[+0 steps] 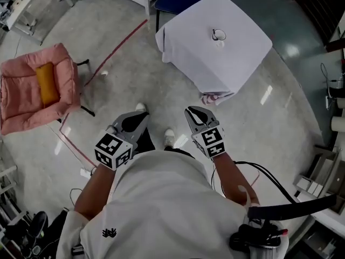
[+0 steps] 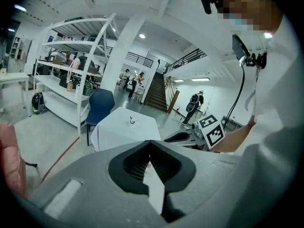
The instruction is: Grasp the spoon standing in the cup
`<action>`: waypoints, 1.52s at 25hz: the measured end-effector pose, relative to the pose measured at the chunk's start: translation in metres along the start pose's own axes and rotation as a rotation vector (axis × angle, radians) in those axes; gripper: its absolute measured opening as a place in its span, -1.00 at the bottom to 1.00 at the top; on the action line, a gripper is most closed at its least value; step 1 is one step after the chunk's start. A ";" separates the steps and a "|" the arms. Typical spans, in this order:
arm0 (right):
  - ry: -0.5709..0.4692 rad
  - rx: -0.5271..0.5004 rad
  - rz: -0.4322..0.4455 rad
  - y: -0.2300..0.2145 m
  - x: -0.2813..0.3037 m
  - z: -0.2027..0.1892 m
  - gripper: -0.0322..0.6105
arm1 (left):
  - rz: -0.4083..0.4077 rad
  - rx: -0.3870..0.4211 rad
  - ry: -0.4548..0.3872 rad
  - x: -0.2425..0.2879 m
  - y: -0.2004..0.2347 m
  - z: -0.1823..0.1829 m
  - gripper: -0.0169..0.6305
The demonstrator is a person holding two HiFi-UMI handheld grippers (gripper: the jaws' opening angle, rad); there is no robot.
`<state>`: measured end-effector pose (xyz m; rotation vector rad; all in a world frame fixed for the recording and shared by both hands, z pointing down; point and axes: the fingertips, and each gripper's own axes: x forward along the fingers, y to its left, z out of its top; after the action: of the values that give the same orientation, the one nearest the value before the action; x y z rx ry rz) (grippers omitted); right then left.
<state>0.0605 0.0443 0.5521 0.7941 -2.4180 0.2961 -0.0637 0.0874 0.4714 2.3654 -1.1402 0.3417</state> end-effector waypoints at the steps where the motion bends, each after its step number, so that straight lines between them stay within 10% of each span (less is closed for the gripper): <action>1: 0.004 0.003 -0.020 -0.009 0.013 0.008 -0.76 | -0.012 0.010 0.002 0.006 0.016 0.007 -0.91; 18: 0.043 0.168 -0.416 -0.229 0.143 0.068 -0.56 | -0.145 0.118 0.065 0.093 0.183 0.128 -0.91; 29: 0.178 0.086 -0.465 -0.420 0.211 0.031 -0.40 | -0.024 0.088 0.080 0.201 0.203 0.206 -0.91; 38: 0.249 0.059 -0.413 -0.462 0.257 -0.002 -0.46 | 0.074 0.052 0.113 0.247 0.211 0.225 -0.91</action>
<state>0.1694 -0.4462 0.7171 1.1820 -1.9679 0.2828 -0.0732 -0.3067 0.4516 2.3201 -1.1806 0.5297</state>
